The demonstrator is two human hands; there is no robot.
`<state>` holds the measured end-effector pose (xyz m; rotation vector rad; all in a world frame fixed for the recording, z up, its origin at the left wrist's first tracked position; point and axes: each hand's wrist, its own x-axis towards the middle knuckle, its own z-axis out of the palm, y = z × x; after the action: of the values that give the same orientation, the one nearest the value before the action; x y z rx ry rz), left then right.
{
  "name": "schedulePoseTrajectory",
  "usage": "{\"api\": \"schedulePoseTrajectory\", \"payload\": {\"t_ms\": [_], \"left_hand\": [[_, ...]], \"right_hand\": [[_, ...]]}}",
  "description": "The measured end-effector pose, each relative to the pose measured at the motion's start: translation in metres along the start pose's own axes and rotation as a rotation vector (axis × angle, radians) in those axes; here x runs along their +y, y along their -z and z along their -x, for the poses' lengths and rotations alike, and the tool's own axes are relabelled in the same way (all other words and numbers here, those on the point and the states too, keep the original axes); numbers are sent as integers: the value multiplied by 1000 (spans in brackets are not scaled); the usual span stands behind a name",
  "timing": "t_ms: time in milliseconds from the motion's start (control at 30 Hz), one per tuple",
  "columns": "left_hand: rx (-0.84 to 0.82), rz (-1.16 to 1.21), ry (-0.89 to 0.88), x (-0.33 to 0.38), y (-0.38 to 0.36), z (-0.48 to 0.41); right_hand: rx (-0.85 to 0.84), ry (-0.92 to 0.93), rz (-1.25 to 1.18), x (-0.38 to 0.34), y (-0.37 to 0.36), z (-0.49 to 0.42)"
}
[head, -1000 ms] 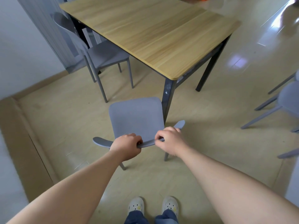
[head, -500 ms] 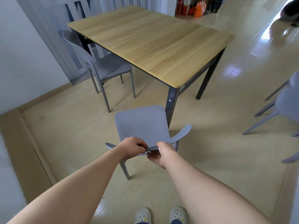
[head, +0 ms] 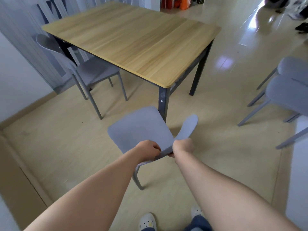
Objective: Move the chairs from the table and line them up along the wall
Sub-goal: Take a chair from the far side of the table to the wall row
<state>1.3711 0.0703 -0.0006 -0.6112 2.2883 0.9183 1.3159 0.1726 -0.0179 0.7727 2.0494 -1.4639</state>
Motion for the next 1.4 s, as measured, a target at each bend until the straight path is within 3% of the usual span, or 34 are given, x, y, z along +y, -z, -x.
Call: {"api": "schedulePoseTrajectory", "payload": {"t_ms": [167,567,933,1400], "left_hand": [[-89,-93,-29,63,-22,-21],[-68,-31,-50,279,-99,-94],[-173,-126,-186,432,-153,-159],[-297,-599,-432,621,-172,-273]], "right_hand": [[74,125,233,-22,71,-41],[92,271,581,-83,261,-179],[209,288,628,-109,398,-284],[413,167,588,-159,529,-377]]}}
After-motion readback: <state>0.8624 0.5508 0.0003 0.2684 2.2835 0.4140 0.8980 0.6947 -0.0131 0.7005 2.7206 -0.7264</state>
